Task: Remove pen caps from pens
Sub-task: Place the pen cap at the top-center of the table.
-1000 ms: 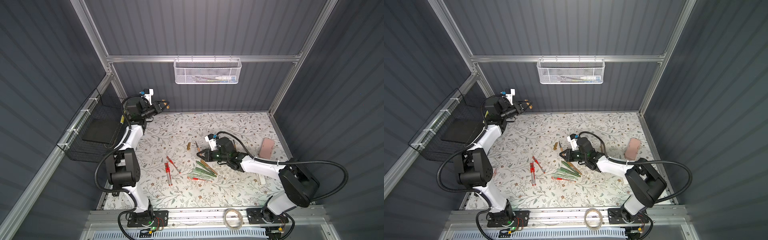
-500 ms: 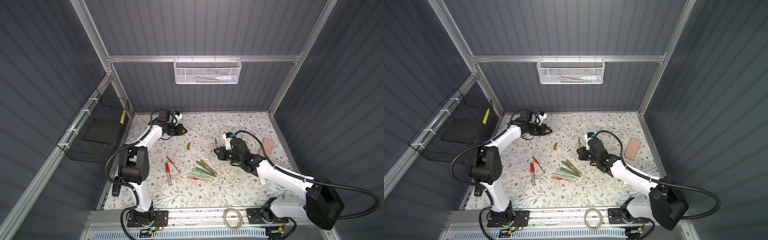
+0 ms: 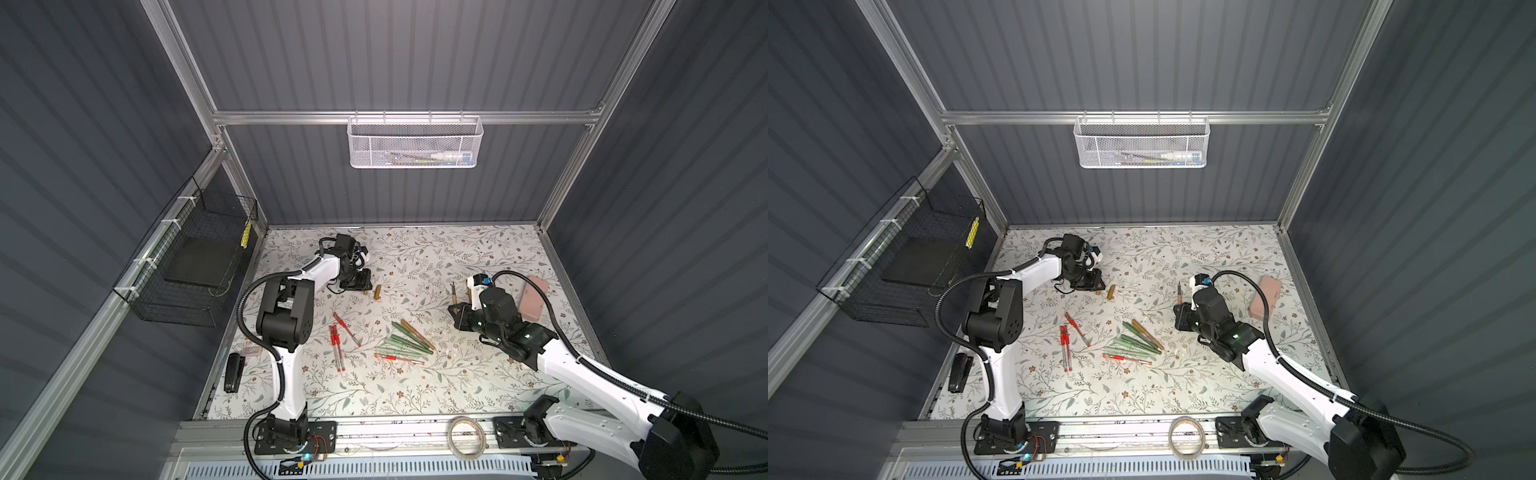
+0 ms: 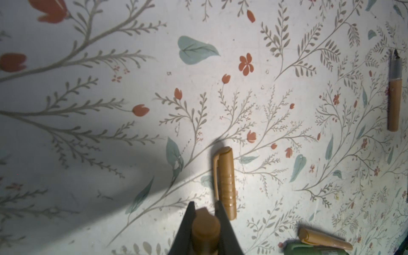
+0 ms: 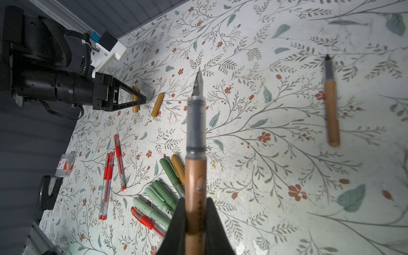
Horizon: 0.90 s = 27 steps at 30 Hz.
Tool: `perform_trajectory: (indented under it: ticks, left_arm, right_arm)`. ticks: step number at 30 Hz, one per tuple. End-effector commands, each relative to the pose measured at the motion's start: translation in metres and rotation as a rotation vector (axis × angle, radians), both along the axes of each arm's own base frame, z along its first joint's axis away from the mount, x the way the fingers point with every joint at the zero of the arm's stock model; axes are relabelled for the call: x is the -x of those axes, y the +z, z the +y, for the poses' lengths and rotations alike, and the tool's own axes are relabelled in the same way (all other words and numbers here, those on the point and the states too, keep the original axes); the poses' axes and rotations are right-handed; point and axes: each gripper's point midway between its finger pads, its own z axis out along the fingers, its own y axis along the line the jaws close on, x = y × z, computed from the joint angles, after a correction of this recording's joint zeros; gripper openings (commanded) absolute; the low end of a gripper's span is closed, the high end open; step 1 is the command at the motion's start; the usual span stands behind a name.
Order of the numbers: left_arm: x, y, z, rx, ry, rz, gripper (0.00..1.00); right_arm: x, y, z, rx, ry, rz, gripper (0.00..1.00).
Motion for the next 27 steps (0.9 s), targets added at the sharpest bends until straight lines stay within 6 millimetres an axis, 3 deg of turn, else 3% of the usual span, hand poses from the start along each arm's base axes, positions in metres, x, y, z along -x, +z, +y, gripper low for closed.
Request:
perform_trajectory:
  ticks: [1,8,16,25,27]
  left_arm:
    - [0.001,-0.010,-0.004,-0.024,-0.007,0.026,0.00]
    - [-0.006,-0.024,0.009,-0.113,0.030,0.026,0.10]
    - [-0.005,-0.016,0.008,-0.094,0.054,0.019,0.29]
    - [-0.003,0.016,0.006,-0.055,0.061,-0.035,0.36]
    - [-0.002,0.030,0.007,-0.048,0.058,-0.074,0.41]
  right_arm:
    - [0.004,-0.012,-0.011,0.049,-0.021,0.021,0.00]
    - [0.003,-0.008,-0.010,0.065,-0.003,0.019,0.00]
    - [0.001,-0.015,-0.016,0.130,-0.010,0.030,0.00]
    - [-0.010,-0.013,-0.025,0.211,-0.026,0.040,0.00]
    - [-0.015,-0.023,-0.026,0.247,-0.030,0.072,0.00]
